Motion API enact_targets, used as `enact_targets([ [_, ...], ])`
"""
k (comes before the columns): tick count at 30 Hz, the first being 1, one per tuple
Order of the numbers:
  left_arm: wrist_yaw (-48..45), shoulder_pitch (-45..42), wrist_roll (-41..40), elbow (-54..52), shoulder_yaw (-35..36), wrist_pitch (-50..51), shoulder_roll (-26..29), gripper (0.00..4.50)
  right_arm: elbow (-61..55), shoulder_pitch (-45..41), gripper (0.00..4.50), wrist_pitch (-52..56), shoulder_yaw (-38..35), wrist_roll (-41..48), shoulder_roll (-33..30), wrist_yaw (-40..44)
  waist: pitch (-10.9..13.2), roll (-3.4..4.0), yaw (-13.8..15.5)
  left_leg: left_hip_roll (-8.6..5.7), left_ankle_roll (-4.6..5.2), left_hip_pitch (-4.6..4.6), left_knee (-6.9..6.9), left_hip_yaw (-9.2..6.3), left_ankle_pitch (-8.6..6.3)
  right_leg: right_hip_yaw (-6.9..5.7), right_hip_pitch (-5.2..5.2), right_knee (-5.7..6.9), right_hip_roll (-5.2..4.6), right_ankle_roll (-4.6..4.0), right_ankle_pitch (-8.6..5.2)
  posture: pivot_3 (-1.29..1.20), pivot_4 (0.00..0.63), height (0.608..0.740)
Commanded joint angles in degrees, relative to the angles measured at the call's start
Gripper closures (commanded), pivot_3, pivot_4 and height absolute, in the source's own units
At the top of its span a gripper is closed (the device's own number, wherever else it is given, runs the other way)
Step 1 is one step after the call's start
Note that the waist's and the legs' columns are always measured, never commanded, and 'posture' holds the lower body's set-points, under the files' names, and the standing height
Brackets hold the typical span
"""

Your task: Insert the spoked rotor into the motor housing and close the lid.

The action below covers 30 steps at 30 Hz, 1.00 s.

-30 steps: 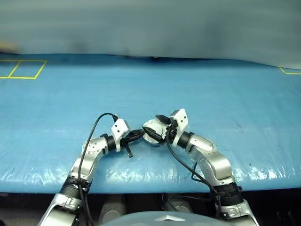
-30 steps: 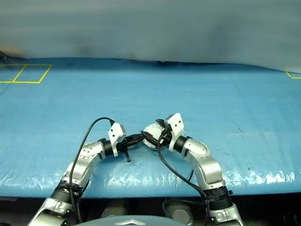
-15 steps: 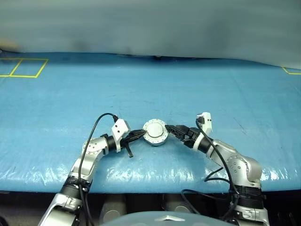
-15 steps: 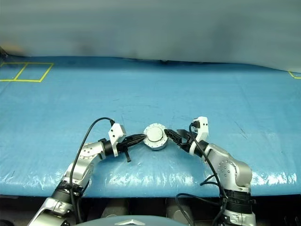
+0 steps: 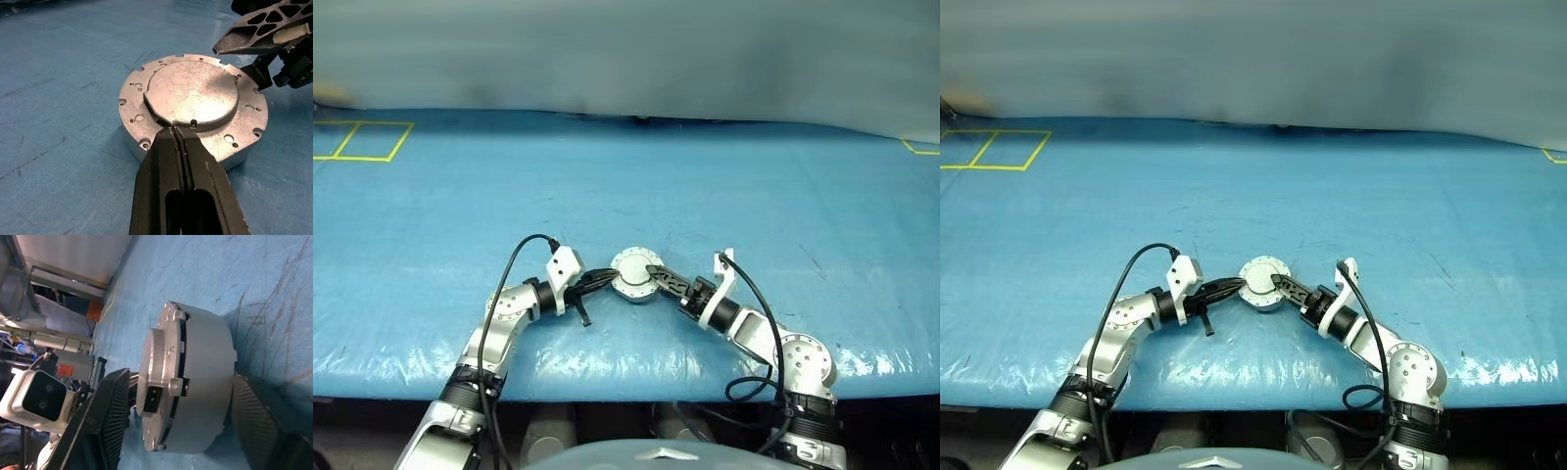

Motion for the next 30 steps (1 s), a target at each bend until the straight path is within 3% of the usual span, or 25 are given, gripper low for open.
enact_targets([
  [1, 0.34, 0.87, 1.36, 0.6, -1.13, 0.48, -0.11, 4.5, -1.03, -0.68, 2.18, -0.35, 0.64, 1.94, 0.08, 0.49, 0.0, 0.0, -0.02, 0.0, 0.0, 0.0, 0.0, 0.0, 0.0, 0.0, -0.01, 0.0, 0.0, 0.0, 0.0, 0.0, 0.15, 0.74],
  [3, 0.43, 1.0, 1.34, 0.59, -1.16, 0.48, -0.19, 4.5, -0.76, -0.59, 2.66, -0.34, 0.72, 2.31, 0.13, 0.55, 0.0, 0.01, -0.09, 0.01, 0.0, 0.01, -0.02, -0.02, 0.0, -0.01, -0.01, 0.01, 0.02, 0.0, 0.0, 0.0, 0.15, 0.74],
  [6, 0.65, 1.09, 1.27, 0.58, -1.14, 0.42, -0.27, 4.5, -0.62, -0.28, 3.03, -0.8, 1.67, 1.54, -0.3, 0.11, 0.0, 0.01, -0.16, 0.02, 0.0, 0.02, 0.0, -0.02, 0.0, -0.01, 0.01, 0.02, 0.03, 0.0, 0.0, 0.0, 0.15, 0.74],
  [14, 2.47, 1.32, 0.46, 0.4, 0.19, 0.07, -0.95, 4.5, -0.31, 0.02, 3.32, -2.01, 3.01, 0.72, -0.84, -0.22, -0.01, 0.02, -0.32, 0.02, 0.0, 0.03, 0.0, -0.01, 0.0, 0.0, 0.0, 0.02, 0.02, 0.0, 0.0, 0.0, 0.15, 0.74],
  [23, 7.41, 6.03, -17.03, -8.16, 11.61, 13.0, -7.67, 4.5, 0.0, -2.29, 3.32, -6.84, -2.93, 8.75, 4.57, -1.56, 0.16, 0.17, -0.85, 0.07, 0.01, -0.21, -0.06, -0.03, 0.0, -0.01, -0.27, 0.05, 0.08, 0.28, 0.16, 0.0, 0.15, 0.74],
  [26, 9.56, 7.94, -17.57, -9.41, 14.16, 8.27, -10.27, 3.92, -1.13, -3.45, 3.32, -8.27, -3.57, 11.13, 6.78, -2.57, 0.29, 0.36, -0.9, 0.07, 0.04, -0.35, -0.11, -0.03, -0.02, -0.02, -0.38, 0.02, 0.08, 0.28, 0.16, 0.0, 0.15, 0.74],
  [30, 11.77, 9.42, -24.63, -11.79, 18.1, 10.42, -14.78, 2.62, -2.53, -4.42, 3.32, -9.13, -3.69, 14.77, 9.05, -4.3, 0.3, 0.36, -0.81, 0.05, 0.04, -0.79, 0.01, -0.06, -0.02, -0.04, -0.75, 0.03, 0.06, 0.34, 0.19, 0.0, 0.15, 0.74],
])
